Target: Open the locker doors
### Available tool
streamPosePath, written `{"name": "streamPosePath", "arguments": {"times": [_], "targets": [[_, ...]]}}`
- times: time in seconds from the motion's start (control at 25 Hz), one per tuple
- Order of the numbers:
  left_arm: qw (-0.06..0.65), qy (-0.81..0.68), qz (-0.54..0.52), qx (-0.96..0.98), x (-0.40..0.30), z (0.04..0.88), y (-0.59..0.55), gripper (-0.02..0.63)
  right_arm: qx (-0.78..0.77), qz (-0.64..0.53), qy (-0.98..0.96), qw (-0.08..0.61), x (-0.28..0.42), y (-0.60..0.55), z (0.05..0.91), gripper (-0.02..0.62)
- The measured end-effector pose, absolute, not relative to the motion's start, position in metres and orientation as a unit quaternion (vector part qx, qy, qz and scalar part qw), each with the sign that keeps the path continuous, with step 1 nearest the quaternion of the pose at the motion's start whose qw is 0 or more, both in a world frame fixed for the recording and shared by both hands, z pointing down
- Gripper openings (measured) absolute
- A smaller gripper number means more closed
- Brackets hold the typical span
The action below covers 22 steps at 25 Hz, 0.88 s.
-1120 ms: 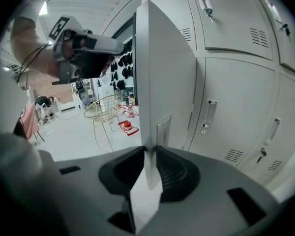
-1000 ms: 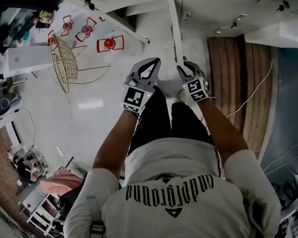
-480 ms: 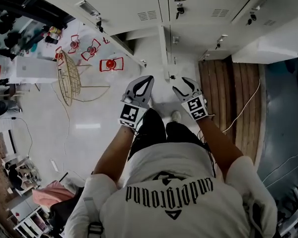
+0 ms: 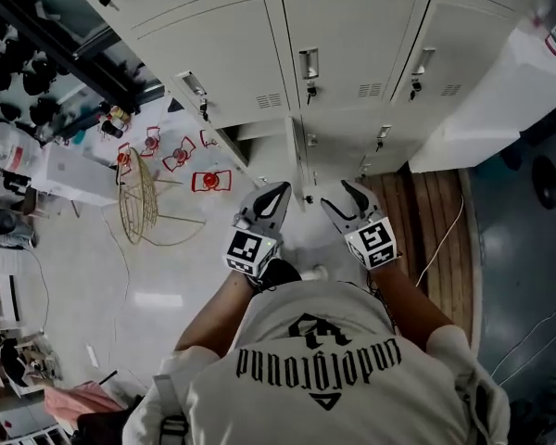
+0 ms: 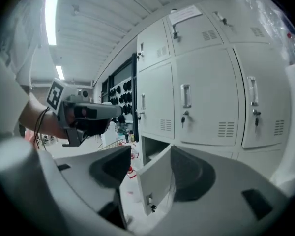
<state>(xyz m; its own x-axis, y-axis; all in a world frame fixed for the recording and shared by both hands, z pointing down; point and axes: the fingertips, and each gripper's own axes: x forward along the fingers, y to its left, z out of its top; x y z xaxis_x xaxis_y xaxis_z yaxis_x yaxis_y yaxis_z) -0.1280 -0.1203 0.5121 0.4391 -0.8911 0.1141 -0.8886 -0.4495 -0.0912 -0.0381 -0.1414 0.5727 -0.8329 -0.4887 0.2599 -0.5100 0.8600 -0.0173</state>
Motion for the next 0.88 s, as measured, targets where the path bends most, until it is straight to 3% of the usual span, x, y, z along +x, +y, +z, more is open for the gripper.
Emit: {"name": "streamPosePath", "arguments": {"times": [0.32,0.88], "targets": [[0.033,0.517,-0.06,-0.853,-0.125,0.471,-0.125,0.008,0.274,0.03,-0.959,0.071,-0.042,-0.149,0.507,0.259],[0.038,0.488,-0.038,-0.871,-0.188,0.442,-0.18,0.008,0.298,0.007,-0.953,0.048,-0.11,-0.211,0.469,0.259]]}}
